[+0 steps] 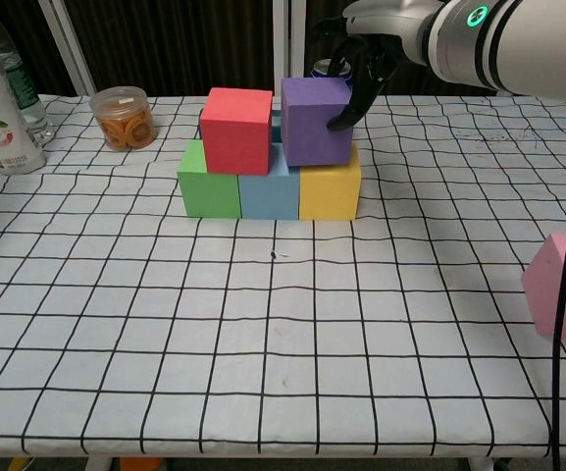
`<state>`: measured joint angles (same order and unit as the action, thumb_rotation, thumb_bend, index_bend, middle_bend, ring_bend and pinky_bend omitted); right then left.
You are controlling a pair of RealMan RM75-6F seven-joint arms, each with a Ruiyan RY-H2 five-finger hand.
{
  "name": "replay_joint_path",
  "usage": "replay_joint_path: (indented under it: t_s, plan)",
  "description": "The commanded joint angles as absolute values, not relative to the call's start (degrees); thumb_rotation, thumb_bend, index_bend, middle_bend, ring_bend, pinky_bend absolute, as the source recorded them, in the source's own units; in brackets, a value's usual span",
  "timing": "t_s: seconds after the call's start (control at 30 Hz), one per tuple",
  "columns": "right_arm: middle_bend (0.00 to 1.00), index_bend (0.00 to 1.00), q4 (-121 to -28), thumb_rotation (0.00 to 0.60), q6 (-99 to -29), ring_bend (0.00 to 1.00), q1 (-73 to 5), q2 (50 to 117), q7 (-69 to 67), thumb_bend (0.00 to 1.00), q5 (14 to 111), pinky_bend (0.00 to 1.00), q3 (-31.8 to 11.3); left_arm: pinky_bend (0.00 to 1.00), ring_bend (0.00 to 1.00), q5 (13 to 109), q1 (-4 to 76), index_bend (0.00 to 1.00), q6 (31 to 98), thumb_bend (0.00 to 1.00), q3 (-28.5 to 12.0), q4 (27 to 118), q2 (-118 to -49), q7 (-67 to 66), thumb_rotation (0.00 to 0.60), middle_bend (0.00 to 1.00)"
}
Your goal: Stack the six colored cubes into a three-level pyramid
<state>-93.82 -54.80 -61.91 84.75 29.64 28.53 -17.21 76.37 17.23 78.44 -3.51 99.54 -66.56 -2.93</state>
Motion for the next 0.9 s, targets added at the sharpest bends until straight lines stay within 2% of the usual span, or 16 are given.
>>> replay_joint_path:
  t_s: [0.03,0.9]
  plan:
    - [0.41,0.0,-93.81,0.6,-55.24,0.0,-62.25,85.2,29.94,0.18,28.14,0.0,-17.12,0.17,0.08,76.77,17.03,0.15,78.33,0.17,-3.53,99.36,-66.55,-2.51,0.6,0.11]
    - [0.4,0.0,-94.45,0.6,-60.2,0.0,-64.4,88.18,34.91,0.18,24.89,0.0,-16.75,0.17,0.08,79.26,15.32,0.15,77.62,0.17,-3.98,96.91,-67.0,1.49,0.6,0.11]
